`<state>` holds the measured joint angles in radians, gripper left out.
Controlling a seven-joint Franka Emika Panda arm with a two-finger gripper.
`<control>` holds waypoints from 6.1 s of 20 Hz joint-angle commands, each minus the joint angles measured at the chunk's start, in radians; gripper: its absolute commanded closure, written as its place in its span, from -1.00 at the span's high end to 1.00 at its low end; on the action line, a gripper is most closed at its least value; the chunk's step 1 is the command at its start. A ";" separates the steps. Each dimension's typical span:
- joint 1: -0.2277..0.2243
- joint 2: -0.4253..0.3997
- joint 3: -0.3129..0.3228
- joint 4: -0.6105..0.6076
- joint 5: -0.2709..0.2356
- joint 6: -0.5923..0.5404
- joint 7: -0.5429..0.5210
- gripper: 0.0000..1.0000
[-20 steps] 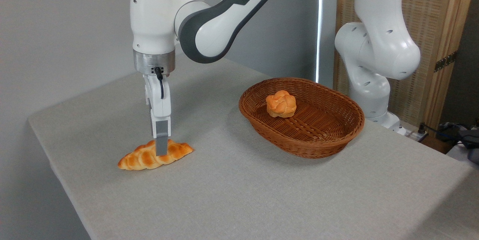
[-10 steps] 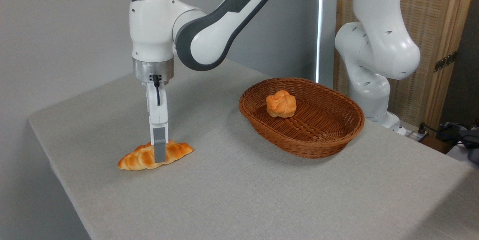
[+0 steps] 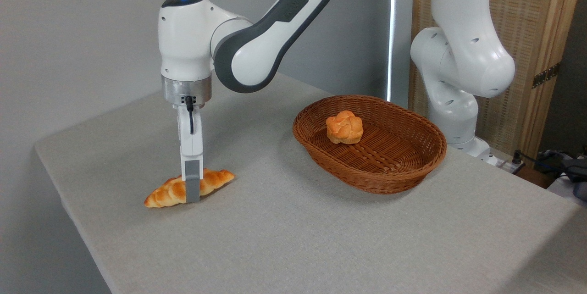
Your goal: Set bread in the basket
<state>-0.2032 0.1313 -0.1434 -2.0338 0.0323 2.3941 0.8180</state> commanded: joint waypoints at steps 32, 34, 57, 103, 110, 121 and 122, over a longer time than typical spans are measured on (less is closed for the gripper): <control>0.008 -0.169 0.012 0.044 -0.134 -0.243 0.007 -0.38; 0.011 -0.243 0.036 0.043 -0.135 -0.353 0.004 -0.38; 0.004 -0.848 0.321 -0.402 -0.051 -0.906 0.150 -0.26; 0.008 -0.613 0.312 -0.079 -0.126 -0.846 0.078 1.00; 0.010 -0.389 0.286 0.228 -0.134 -0.845 0.015 1.00; 0.074 -0.205 0.193 0.438 -0.127 -0.825 -0.143 1.00; 0.115 -0.188 0.147 0.457 -0.124 -0.825 -0.149 1.00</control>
<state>-0.1821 -0.1074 0.0916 -1.6442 -0.0845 1.5633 0.6919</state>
